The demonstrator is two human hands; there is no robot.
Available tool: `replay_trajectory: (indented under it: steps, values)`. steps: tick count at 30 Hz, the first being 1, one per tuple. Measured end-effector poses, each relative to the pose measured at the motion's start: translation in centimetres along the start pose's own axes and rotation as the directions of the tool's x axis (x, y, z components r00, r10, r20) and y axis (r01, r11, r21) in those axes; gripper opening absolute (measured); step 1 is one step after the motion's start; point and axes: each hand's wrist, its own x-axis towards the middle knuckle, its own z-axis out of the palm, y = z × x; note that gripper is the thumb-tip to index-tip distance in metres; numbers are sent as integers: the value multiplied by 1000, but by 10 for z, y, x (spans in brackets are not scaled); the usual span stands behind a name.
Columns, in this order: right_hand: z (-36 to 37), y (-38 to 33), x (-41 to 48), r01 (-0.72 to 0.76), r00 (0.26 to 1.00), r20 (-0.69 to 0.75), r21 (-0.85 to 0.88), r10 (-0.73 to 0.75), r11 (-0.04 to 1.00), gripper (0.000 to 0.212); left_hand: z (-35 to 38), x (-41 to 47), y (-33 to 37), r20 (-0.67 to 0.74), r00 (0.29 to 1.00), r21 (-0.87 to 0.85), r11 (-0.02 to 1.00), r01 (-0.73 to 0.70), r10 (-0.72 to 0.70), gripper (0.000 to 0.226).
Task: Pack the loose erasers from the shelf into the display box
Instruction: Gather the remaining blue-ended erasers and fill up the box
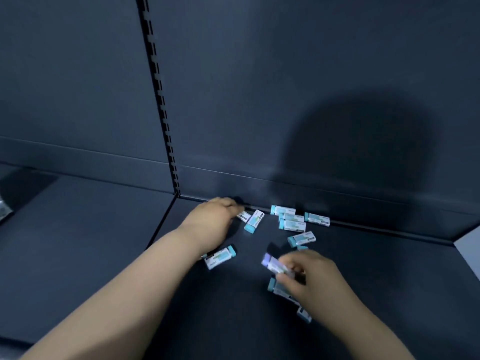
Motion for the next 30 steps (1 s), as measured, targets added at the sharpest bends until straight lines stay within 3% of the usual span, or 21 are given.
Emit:
replay_trajectory:
  steps: [4,8,11,13,16,19,21,23,26,30]
  values:
    - [3,-2,-19,-20,1000,3,56,20,998,23,11,39,3,125,991,158,985,-64,44,38]
    - [-4,4,-22,-39,998,-53,40,41,998,22,10,49,8,76,996,254,965,-69,51,37]
    - [-5,-3,-22,-13,999,-50,-1,13,1000,17,-2,26,4,35,999,87,996,-24,21,41]
    - [34,-28,-18,-52,998,-40,-39,50,998,15,-5,-24,-20,130,991,-65,998,-25,33,30]
    - [37,-39,-2,-25,999,-37,-62,23,998,18,-13,-64,-21,139,989,-251,968,-8,44,12]
    - [39,-49,12,12,999,45,-143,-6,990,17,-19,-96,-21,196,976,-324,946,-30,99,7]
    - [48,-56,10,42,990,141,-211,-12,977,19,-14,-120,-22,208,972,-318,947,-38,109,10]
    - [59,-63,6,59,978,209,-239,-8,969,21,-6,-138,-29,164,986,-254,967,14,29,16]
    - [71,-71,2,57,980,198,-236,-10,970,29,2,-147,-37,11,999,-92,995,36,-35,31]
    - [81,-78,-4,60,991,130,-227,-30,972,23,10,-148,-39,84,996,-34,999,23,-20,48]
